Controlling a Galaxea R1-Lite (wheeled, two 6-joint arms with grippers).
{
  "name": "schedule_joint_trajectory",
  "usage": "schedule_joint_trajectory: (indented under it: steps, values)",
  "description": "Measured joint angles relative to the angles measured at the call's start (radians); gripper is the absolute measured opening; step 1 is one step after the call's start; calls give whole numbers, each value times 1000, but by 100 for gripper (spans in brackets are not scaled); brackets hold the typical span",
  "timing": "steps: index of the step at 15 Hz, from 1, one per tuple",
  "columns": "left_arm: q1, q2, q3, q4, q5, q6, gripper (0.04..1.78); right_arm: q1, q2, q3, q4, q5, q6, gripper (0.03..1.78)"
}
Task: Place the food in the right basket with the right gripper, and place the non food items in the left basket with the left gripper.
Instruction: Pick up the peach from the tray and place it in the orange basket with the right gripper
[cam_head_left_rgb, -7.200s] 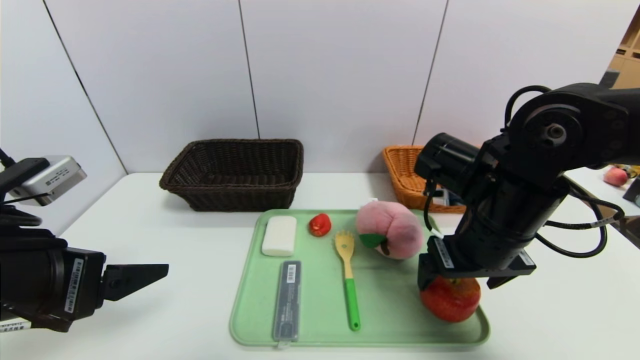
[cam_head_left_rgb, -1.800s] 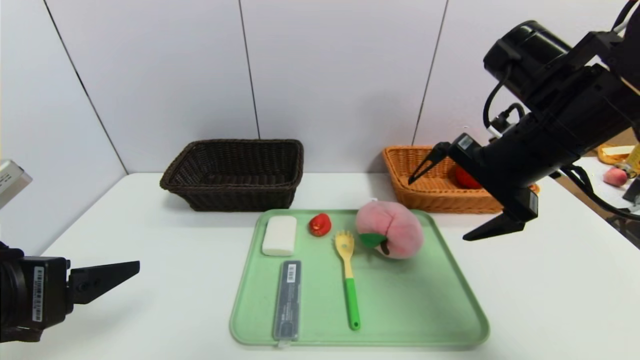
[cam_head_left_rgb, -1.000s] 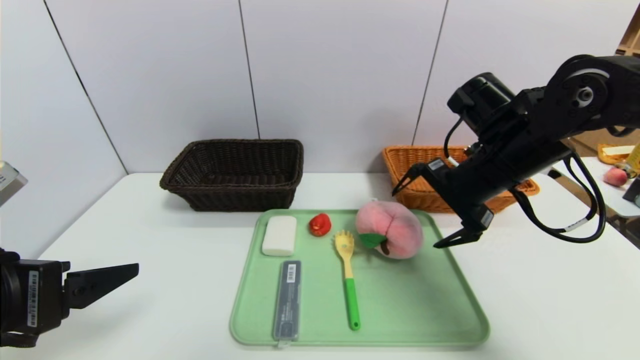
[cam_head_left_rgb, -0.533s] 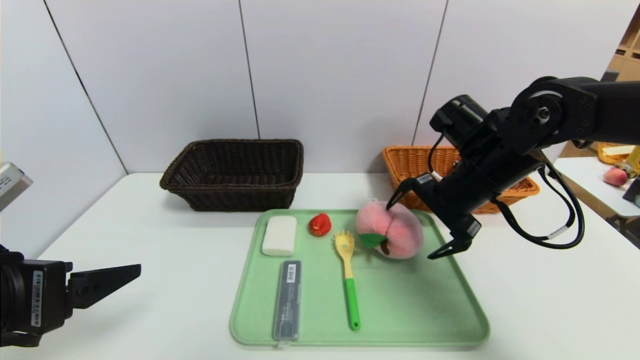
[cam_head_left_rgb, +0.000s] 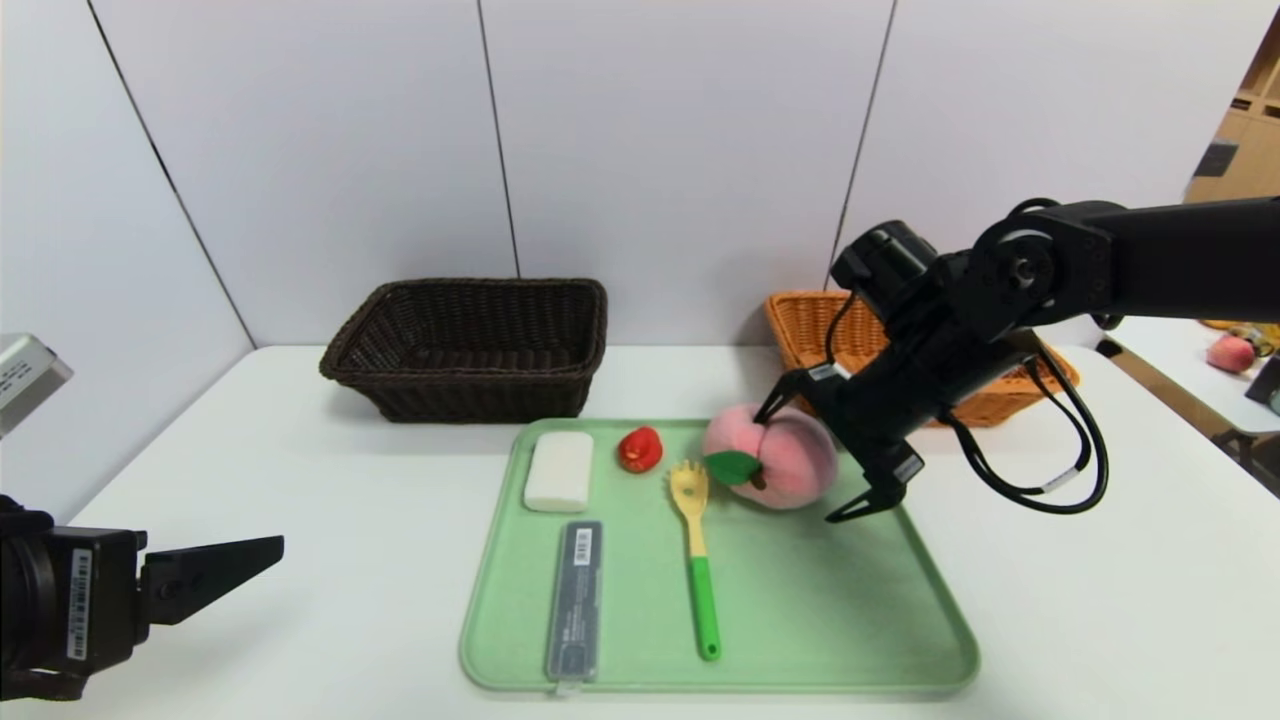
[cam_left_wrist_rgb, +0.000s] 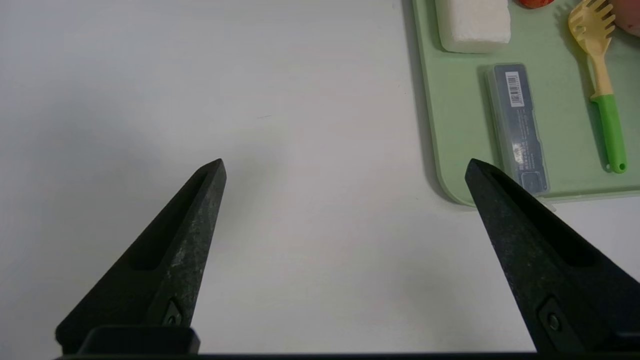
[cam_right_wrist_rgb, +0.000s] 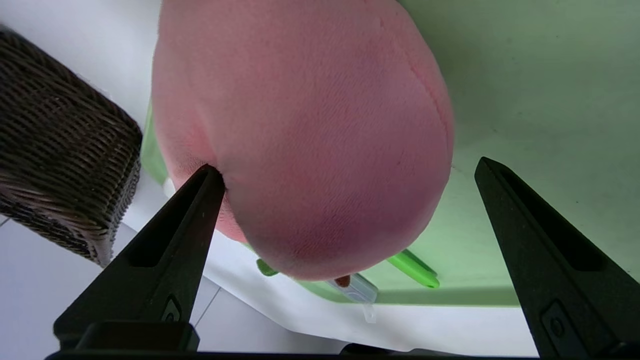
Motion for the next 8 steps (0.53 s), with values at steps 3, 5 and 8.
schedule_joint_trajectory:
  steps: [3, 5, 8]
  values:
    - [0, 0, 5, 0, 0, 0, 169, 8, 7, 17, -61, -40, 28, 170]
    - [0, -1, 5, 0, 0, 0, 169, 22, 8, 33, -86, -62, 31, 170]
    - [0, -2, 6, 0, -3, 0, 169, 31, 11, 39, -95, -62, 34, 170]
